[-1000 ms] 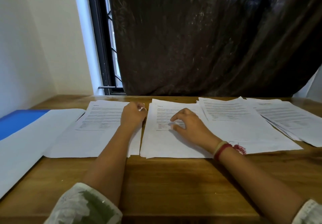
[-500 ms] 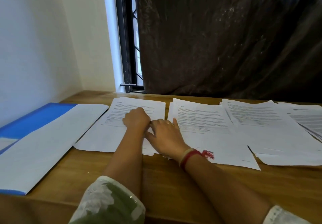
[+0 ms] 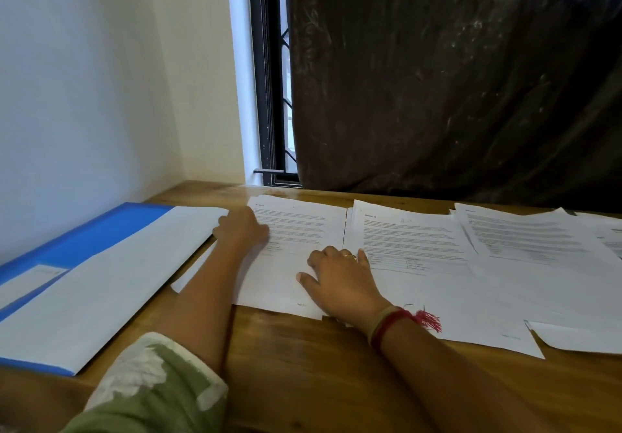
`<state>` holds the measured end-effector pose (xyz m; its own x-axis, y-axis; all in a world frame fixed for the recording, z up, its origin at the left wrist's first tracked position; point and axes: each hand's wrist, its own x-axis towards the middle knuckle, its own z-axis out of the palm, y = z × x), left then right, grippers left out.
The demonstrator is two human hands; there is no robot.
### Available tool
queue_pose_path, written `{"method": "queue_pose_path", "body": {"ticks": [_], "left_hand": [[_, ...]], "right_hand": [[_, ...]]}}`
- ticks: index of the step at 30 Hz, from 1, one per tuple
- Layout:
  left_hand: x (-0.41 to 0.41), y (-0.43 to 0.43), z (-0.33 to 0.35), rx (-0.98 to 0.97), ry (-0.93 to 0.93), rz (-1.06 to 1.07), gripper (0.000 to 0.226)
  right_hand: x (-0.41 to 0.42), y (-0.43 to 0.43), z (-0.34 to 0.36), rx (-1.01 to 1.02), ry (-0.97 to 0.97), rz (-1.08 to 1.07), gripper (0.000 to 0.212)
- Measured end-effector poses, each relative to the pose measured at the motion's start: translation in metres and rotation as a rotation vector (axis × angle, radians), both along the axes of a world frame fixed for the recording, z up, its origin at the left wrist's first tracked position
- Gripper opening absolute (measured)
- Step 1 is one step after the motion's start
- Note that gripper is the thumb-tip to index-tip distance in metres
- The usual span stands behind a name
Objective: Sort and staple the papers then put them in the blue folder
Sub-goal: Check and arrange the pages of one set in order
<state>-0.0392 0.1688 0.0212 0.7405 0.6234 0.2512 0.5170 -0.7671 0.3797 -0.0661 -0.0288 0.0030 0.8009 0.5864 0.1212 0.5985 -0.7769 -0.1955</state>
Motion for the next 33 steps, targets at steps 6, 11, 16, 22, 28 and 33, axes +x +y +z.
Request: {"method": "queue_pose_path", "body": {"ticks": [6, 11, 16, 22, 28, 33], "left_hand": [[0.005, 0.013, -0.005, -0.08, 0.002, -0.021, 0.041], [0.005, 0.024, -0.005, -0.194, -0.078, -0.05, 0.056], [0.005, 0.036, -0.004, -0.424, -0.244, -0.052, 0.071], [-0.003, 0.039, 0.002, -0.68, -0.38, -0.132, 0.05], [-0.007, 0.045, 0.006, -0.734, -0.309, -0.279, 0.034], [-0.009, 0.053, 0.007, -0.761, -0.292, -0.304, 0.028]], "right_hand": [[0.003, 0.002, -0.003, 0.033, -0.02, -0.007, 0.046], [0.005, -0.001, -0.004, 0.059, -0.008, 0.009, 0.046], [0.005, -0.004, -0.005, 0.079, -0.002, 0.011, 0.046], [0.006, -0.004, -0.005, 0.102, 0.002, 0.012, 0.045], [0.006, -0.004, -0.005, 0.114, 0.004, 0.006, 0.045], [0.007, -0.005, -0.006, 0.126, -0.001, 0.019, 0.045]]}}
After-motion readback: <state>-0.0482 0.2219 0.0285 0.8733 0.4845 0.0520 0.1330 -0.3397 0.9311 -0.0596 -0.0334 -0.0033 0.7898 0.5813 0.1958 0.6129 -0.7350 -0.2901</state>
